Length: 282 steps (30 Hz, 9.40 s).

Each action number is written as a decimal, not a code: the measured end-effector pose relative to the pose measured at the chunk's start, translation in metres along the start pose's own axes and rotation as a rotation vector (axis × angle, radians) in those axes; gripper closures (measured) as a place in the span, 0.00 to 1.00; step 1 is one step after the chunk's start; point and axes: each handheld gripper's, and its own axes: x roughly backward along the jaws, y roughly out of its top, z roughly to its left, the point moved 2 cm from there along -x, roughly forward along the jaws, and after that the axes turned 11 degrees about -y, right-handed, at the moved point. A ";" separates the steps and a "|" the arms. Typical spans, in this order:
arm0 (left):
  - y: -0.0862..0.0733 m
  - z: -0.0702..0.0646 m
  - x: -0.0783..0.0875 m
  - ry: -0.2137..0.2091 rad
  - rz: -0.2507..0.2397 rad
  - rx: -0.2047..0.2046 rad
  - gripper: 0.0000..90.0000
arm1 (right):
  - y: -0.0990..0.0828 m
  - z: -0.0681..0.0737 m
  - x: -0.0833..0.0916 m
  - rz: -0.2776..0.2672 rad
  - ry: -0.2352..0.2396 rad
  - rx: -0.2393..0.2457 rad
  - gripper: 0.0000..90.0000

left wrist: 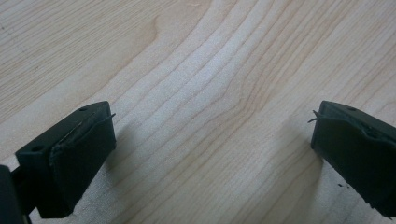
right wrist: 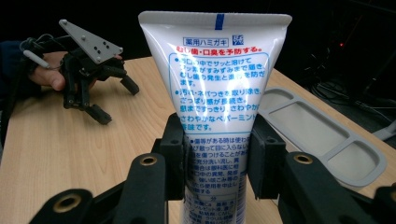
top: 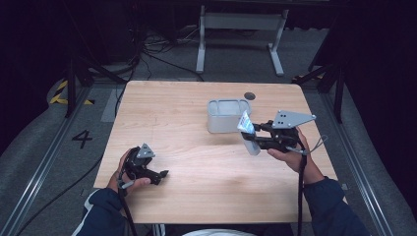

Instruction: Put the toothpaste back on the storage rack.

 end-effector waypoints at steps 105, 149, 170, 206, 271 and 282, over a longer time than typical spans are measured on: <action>0.000 0.000 0.000 0.000 -0.002 0.002 0.00 | 0.040 -0.072 -0.115 0.022 -0.236 -0.112 0.70; 0.000 0.000 0.000 0.000 0.000 0.001 0.00 | -0.004 -0.069 -0.119 0.184 -0.244 -0.049 0.67; 0.000 0.000 0.000 -0.001 0.001 0.002 0.00 | -0.008 -0.064 -0.117 0.188 -0.233 -0.045 0.65; 0.000 0.000 0.000 0.000 0.000 0.002 0.00 | 0.001 -0.060 -0.099 0.152 -0.218 -0.042 0.59; 0.000 0.000 0.000 0.001 0.000 0.002 0.00 | -0.072 -0.019 0.002 0.374 -0.261 0.162 0.33; 0.000 0.000 0.000 0.003 -0.001 0.006 0.00 | -0.099 -0.021 0.017 0.404 -0.289 0.139 0.30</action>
